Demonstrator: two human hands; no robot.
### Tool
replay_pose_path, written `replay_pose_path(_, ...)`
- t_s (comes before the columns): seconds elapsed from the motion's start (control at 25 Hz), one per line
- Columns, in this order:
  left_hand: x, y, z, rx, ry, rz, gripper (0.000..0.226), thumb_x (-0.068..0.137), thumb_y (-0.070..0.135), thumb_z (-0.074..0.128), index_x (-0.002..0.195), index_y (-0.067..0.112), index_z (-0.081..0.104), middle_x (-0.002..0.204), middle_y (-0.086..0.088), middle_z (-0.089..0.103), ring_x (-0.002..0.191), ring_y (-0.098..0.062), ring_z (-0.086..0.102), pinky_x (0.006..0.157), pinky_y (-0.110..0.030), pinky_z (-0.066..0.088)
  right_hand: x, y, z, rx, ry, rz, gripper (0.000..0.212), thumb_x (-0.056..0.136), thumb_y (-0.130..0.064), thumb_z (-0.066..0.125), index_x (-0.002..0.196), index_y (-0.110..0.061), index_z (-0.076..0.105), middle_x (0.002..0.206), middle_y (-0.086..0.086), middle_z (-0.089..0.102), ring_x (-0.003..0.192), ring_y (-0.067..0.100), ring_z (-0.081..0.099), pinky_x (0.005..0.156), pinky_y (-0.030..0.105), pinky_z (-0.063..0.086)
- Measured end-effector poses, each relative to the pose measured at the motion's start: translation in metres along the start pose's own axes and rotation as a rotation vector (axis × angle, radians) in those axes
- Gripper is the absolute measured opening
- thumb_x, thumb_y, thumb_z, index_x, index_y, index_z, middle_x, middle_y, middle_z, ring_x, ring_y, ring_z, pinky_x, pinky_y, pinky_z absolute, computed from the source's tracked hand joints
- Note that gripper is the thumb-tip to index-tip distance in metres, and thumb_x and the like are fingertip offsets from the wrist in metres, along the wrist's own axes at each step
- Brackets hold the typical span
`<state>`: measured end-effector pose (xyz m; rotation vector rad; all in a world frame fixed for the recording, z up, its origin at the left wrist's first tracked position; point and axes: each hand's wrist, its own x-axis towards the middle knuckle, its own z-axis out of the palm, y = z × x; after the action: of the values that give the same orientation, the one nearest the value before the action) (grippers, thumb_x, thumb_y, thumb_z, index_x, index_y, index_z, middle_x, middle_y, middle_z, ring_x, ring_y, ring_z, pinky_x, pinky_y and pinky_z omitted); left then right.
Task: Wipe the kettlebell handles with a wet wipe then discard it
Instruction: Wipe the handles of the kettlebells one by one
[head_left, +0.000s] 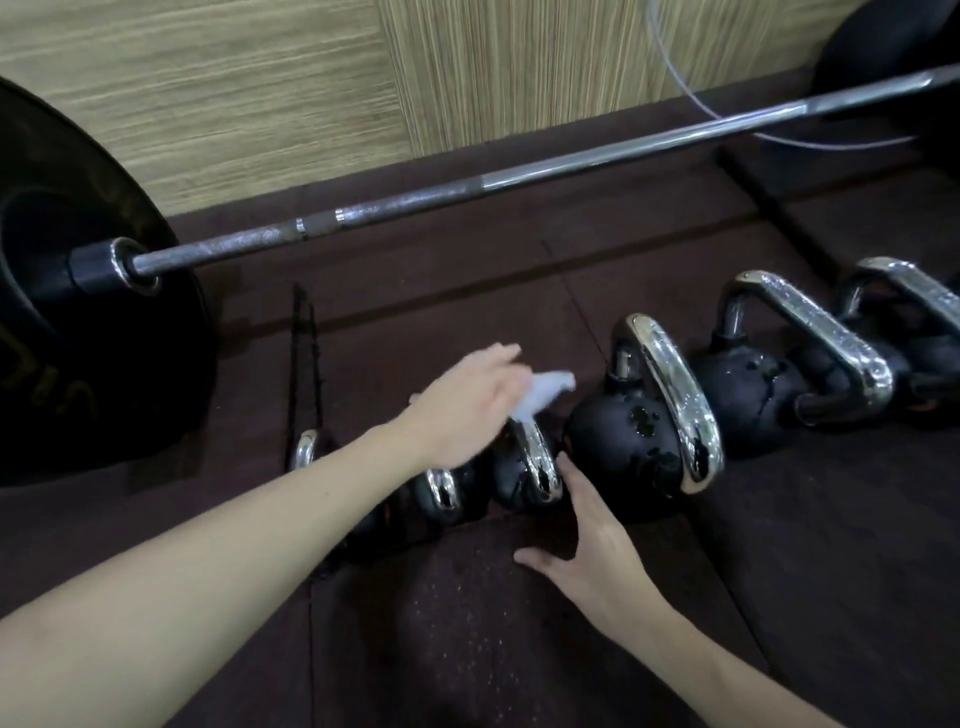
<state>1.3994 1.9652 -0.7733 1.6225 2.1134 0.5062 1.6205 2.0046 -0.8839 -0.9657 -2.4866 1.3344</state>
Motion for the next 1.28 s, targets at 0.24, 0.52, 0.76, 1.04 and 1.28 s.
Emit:
replay_pose_path(0.24, 0.024, -0.02, 0.002, -0.111, -0.095, -0.145, 0.038, 0.109, 0.042, 0.034, 0.116, 0.027, 0.068, 0.122, 0.011, 0.069, 0.119, -0.014, 0.061, 0.112, -0.041, 0.045, 0.026, -0.004, -0.002, 0.1, -0.093, 0.066, 0.128, 0.075, -0.048, 0.091, 0.168, -0.034, 0.004, 0.173, -0.023, 0.003, 0.158, -0.005, 0.005, 0.126, 0.017, 0.011)
replay_pose_path(0.52, -0.013, -0.008, 0.026, 0.599, -0.15, 0.591, 0.045, 0.109, 0.039, 0.034, 0.129, 0.012, 0.064, 0.134, -0.006, 0.062, 0.144, -0.03, 0.046, 0.127, -0.051, 0.025, 0.028, 0.009, -0.001, 0.168, -0.111, 0.042, 0.13, 0.067, -0.055, 0.095, 0.167, -0.033, 0.015, 0.173, -0.016, 0.019, 0.158, -0.002, 0.017, 0.131, 0.03, 0.021)
replay_pose_path(0.76, 0.021, -0.014, 0.008, 0.421, -0.201, 0.392, 0.037, 0.109, 0.047, 0.036, 0.11, 0.019, 0.061, 0.113, 0.002, 0.059, 0.114, -0.02, 0.055, 0.113, -0.041, 0.038, 0.031, 0.005, -0.011, 0.16, -0.153, 0.045, 0.134, 0.063, -0.061, 0.094, 0.167, -0.04, 0.012, 0.172, -0.027, 0.013, 0.157, -0.007, 0.012, 0.131, 0.025, 0.017)
replay_pose_path(1.04, 0.023, -0.013, 0.008, 0.471, -0.251, 0.45, 0.037, 0.112, 0.038, 0.034, 0.114, 0.02, 0.066, 0.117, 0.003, 0.063, 0.123, -0.022, 0.054, 0.115, -0.042, 0.039, 0.03, 0.007, -0.015, 0.185, -0.17, 0.059, 0.134, 0.06, -0.06, 0.096, 0.167, -0.036, 0.018, 0.171, -0.024, 0.018, 0.157, -0.007, 0.015, 0.131, 0.026, 0.017)
replay_pose_path(1.28, 0.004, -0.01, 0.008, 0.569, -0.318, 0.713, 0.044, 0.106, 0.054, 0.036, 0.133, 0.028, 0.06, 0.129, 0.004, 0.059, 0.135, -0.018, 0.047, 0.128, -0.045, 0.02, 0.033, 0.005, -0.017, 0.256, -0.205, 0.075, 0.138, 0.054, -0.067, 0.097, 0.165, -0.041, 0.019, 0.17, -0.022, 0.027, 0.157, -0.003, 0.023, 0.131, 0.036, 0.026)
